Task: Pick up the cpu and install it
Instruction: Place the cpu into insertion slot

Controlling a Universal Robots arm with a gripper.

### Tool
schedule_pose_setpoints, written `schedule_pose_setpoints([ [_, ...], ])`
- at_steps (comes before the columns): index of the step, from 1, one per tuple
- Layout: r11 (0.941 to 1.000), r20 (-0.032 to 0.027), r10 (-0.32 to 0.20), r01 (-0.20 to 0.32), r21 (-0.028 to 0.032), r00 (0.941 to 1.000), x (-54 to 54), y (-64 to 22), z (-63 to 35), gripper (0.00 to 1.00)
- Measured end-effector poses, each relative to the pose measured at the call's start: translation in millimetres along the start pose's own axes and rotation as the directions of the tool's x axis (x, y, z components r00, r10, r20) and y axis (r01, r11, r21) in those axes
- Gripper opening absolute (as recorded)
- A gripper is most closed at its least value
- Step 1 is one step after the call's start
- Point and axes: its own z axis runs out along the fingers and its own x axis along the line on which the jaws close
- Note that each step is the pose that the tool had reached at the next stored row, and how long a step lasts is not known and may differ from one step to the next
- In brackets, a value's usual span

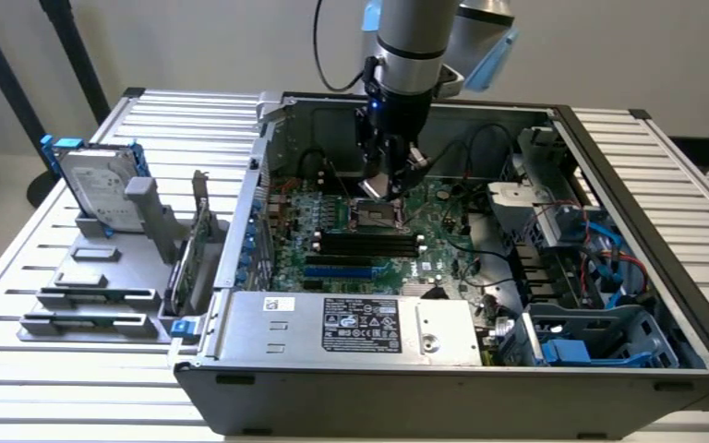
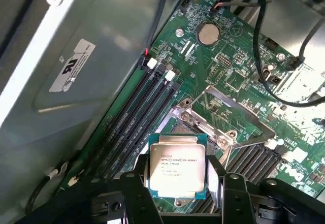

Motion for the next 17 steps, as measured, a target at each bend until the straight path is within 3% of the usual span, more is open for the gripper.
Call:
schedule_pose_setpoints([
  [9, 0.9938, -0.0009, 0.111, -0.111, -0.0057, 0.9938, -0.1, 0.0, 1.3, 0.55],
  [17, 0.9769, 0.0000, 0.213, -0.213, -0.0124, 0.9770, -0.3, 0.0, 4.2, 0.55],
])
